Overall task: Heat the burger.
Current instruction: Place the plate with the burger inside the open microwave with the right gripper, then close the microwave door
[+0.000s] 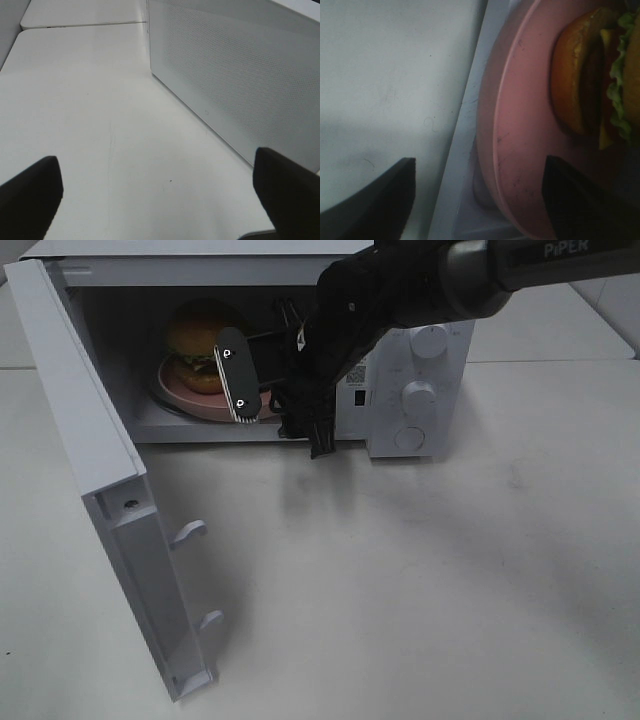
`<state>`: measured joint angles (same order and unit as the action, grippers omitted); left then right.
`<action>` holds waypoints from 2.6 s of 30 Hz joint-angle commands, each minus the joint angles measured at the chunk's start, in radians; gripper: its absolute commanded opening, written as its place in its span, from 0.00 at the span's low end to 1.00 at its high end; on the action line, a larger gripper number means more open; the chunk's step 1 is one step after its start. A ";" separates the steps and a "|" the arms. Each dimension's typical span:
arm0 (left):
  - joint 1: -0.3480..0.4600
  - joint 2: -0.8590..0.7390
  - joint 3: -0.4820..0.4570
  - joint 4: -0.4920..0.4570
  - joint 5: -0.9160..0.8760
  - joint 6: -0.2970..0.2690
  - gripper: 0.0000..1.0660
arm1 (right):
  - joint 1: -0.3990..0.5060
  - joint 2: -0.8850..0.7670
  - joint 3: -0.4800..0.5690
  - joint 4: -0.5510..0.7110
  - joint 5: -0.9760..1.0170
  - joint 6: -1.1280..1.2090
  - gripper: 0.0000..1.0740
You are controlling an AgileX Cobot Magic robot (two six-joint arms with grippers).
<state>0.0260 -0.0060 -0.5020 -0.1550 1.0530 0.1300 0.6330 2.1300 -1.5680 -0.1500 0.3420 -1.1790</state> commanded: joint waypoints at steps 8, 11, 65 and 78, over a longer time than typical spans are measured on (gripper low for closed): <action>0.001 -0.024 0.004 -0.001 -0.014 -0.003 0.92 | -0.004 -0.127 0.139 0.001 -0.051 0.088 0.75; 0.001 -0.024 0.004 -0.001 -0.014 -0.003 0.92 | -0.004 -0.168 0.192 0.001 -0.051 0.124 0.75; 0.001 -0.024 0.004 -0.001 -0.014 -0.003 0.92 | -0.004 -0.806 0.590 -0.003 0.568 1.151 0.71; 0.001 -0.024 0.004 -0.001 -0.014 -0.003 0.92 | -0.004 -1.041 0.676 0.001 0.717 1.208 0.71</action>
<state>0.0260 -0.0060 -0.5020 -0.1550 1.0530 0.1300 0.6320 1.1330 -0.9170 -0.1500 1.0290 0.0110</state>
